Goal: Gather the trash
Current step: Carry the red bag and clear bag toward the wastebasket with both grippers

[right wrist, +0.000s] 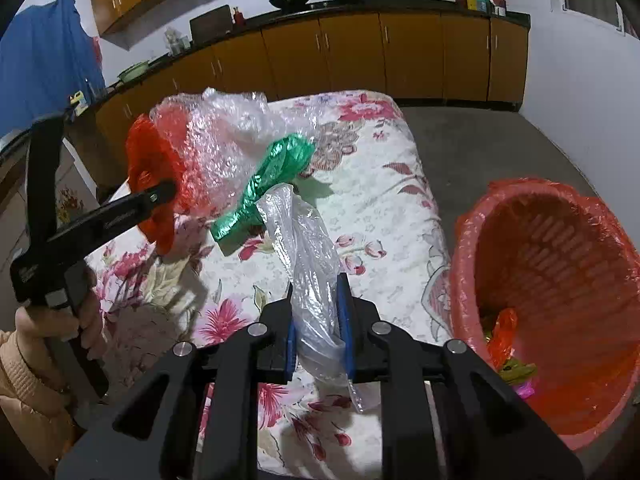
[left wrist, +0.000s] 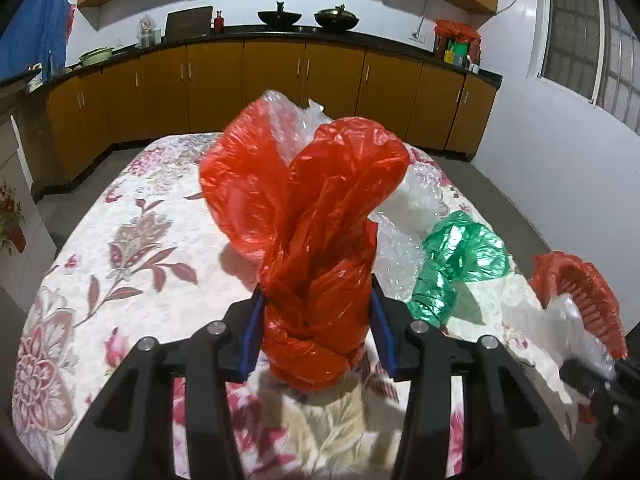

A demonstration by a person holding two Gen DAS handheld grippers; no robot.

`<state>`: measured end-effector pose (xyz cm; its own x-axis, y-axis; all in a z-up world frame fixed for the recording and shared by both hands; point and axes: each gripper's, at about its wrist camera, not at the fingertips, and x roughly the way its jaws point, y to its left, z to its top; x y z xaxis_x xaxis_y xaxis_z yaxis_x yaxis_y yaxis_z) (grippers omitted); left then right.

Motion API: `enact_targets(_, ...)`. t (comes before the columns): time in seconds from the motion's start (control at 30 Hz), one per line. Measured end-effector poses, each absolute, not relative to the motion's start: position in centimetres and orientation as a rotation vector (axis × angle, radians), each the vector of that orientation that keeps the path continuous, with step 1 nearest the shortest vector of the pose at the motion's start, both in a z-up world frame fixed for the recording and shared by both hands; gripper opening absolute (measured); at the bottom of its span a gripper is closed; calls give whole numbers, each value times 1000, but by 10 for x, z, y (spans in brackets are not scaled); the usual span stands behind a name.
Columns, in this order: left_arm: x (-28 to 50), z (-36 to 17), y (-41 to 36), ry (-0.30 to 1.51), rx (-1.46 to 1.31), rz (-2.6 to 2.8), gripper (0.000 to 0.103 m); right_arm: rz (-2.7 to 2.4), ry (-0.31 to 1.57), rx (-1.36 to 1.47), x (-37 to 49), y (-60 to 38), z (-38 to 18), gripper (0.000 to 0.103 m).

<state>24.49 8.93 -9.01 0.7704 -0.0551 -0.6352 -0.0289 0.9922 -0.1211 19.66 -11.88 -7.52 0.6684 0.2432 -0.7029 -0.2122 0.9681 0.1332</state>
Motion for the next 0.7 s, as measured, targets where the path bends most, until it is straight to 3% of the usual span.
enact_targets(0.7, 196, -26, 0, 600, -87, -292, 46, 78, 659, 165, 167, -202, -20, 18)
